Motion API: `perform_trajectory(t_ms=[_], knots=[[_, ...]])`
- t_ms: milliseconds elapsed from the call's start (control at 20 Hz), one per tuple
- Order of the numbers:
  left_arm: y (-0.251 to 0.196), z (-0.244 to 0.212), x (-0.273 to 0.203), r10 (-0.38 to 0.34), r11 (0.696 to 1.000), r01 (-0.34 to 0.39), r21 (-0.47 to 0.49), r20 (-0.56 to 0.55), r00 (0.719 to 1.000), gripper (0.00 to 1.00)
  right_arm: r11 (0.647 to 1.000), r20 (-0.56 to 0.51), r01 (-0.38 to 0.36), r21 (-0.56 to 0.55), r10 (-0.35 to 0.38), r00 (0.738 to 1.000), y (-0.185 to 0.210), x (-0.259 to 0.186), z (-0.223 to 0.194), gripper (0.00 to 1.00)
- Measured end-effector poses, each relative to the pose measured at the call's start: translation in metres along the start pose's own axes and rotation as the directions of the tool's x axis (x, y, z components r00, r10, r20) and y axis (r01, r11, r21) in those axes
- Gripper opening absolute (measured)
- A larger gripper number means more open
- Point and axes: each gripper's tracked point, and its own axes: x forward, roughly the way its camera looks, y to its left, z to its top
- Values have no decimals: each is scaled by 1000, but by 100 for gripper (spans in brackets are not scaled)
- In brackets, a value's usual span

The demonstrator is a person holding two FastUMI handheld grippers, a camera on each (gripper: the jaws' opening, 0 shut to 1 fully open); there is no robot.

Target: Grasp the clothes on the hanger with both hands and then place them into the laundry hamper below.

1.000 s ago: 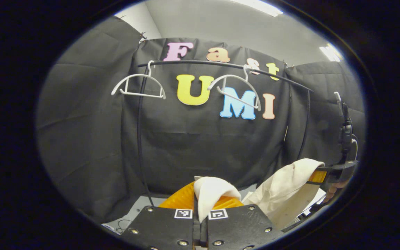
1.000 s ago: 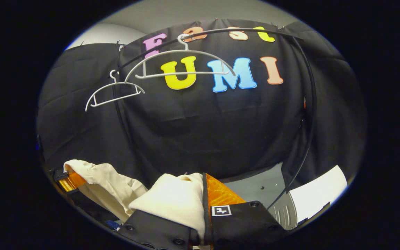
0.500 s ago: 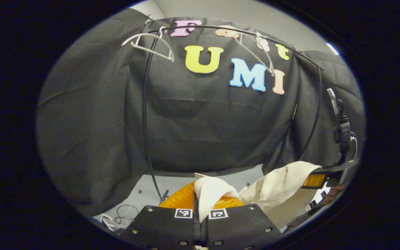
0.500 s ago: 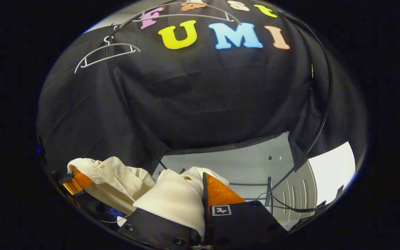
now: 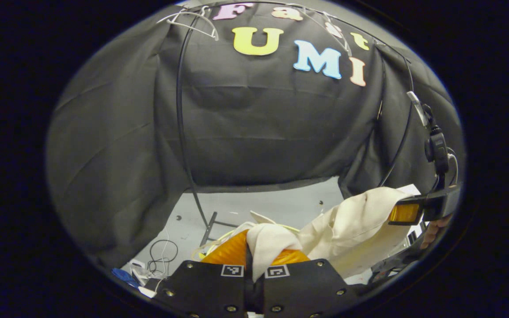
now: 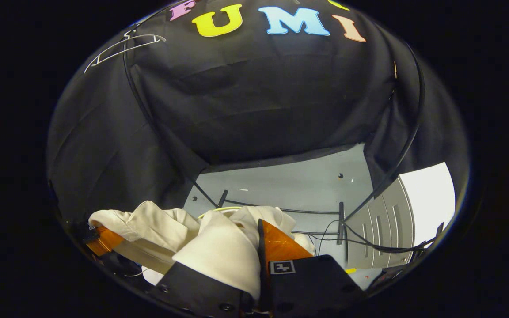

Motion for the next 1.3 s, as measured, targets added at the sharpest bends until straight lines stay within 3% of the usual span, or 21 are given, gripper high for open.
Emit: perform_trajectory(t_ms=[50,150,200,250,300,450,500,550,600,800,1000,1050,1200,1300], knots=[[2,-2,2,15,1000,-15,5,-6,1000,2,1000,-6,-9,4,9,1000,2,1,-4,12],[4,-4,2,28,1000,-28,-9,-15,1000,5,1000,-32,-16,6,17,999,3,-3,-10,29],[5,-5,0,32,999,-33,-25,-21,999,2,1000,-42,-29,11,30,999,5,-4,-13,36],[10,-10,2,50,998,-52,-42,-39,998,12,999,-49,-41,12,42,998,9,-6,-15,43],[12,-16,3,47,997,-50,-63,-49,998,9,998,-55,-56,13,57,997,12,-10,-16,51],[3,-11,-21,26,996,-28,-85,-22,999,57,996,-66,-86,-1,85,994,18,-21,-23,92],[2,-9,-28,35,997,-37,-74,-17,999,73,996,-63,-86,-11,86,994,18,-26,-23,98],[4,-4,-36,53,997,-53,-60,-11,999,89,996,-55,-86,-22,85,995,18,-33,-23,98],[5,-1,-44,65,997,-65,-47,-2,998,94,996,-44,-84,-31,82,996,18,-41,-20,98],[-7,21,-82,43,998,-40,-48,68,997,94,996,34,-69,-55,71,997,15,-78,-2,98],[-24,64,-138,27,999,-30,14,186,982,93,998,179,-22,-56,31,983,0,-125,37,98],[-30,78,-148,21,999,-26,19,217,976,89,998,219,-9,-57,21,975,-4,-138,49,98],[-55,124,-178,-8,1000,-1,29,318,948,93,998,331,38,-50,-20,943,-31,-179,84,99],[-74,165,-202,-12,999,-6,43,396,918,90,997,414,63,-36,-43,909,-48,-210,108,98]])
